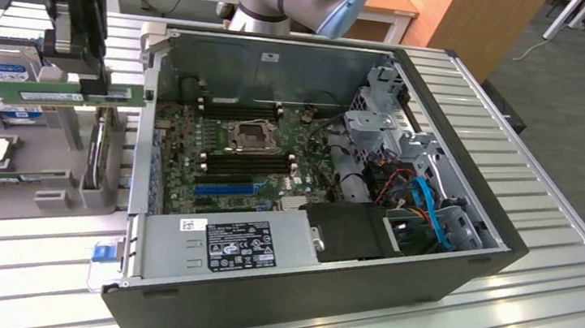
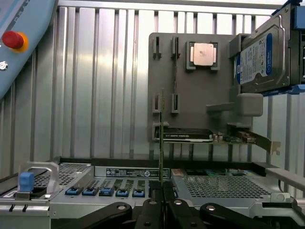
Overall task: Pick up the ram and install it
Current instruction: 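Pick up the ram and move it above insertion slot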
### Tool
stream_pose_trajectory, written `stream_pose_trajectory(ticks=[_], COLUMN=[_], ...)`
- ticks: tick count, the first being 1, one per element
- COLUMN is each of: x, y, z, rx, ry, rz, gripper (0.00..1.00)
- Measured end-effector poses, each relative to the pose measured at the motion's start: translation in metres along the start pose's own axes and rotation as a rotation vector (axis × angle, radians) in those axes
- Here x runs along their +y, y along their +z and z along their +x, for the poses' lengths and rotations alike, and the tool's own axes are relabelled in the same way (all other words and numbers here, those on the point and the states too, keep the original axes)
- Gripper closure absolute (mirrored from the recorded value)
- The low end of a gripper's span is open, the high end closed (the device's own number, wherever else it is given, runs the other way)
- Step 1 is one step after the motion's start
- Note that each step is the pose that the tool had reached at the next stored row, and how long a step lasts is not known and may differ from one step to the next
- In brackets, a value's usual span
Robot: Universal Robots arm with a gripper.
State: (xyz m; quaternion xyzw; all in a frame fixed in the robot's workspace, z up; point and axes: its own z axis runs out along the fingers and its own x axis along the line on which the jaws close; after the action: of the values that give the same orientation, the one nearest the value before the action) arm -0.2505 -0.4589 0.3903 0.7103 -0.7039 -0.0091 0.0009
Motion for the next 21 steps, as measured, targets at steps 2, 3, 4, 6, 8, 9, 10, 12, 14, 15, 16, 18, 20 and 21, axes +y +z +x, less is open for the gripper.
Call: stream_pose_trajectory(ticks=[2, 3, 4, 6, 8, 9, 10, 12, 14, 15, 16, 18, 20, 21], x=[-0.0044, -0.0066, -0.0087, -0.0129, -0.0171, -0.0192, -0.0214, -0.0257, -0.0302, -0.0325, -0.0347, -0.0388, -0.0432, -0.0456], y=[-0.0001, -0.0001, -0.0001, -0.0001, -0.0003, -0.0002, -0.0003, -0.0004, -0.0004, -0.0005, -0.0005, -0.0005, -0.0006, -0.0006], z=[0.0, 0.0, 0.0, 0.0, 0.0, 0.0, 0.0, 0.0, 0.0, 0.0, 0.0, 0.0, 0.0, 0.0], rx=[0.0, 0.0, 0.0, -0.0001, 0.0001, 0.0, -0.0001, 0.0, 0.0, 0.0, 0.0, 0.0, -0.0001, 0.0], ry=[0.0, 0.0, 0.0, 0.0, 0.0, 0.0, 0.0, 0.0, 0.0, 0.0, 0.0, 0.0, 0.0, 0.0], rz=[0.0, -0.0001, -0.0001, 0.0, -0.0001, 0.0, 0.0, -0.0001, 0.0, -0.0001, -0.0001, 0.0, 0.0, 0.0], gripper=[0.88, 0.88, 0.88, 0.88, 0.88, 0.88, 0.88, 0.88, 0.88, 0.88, 0.88, 0.88, 0.88, 0.88])
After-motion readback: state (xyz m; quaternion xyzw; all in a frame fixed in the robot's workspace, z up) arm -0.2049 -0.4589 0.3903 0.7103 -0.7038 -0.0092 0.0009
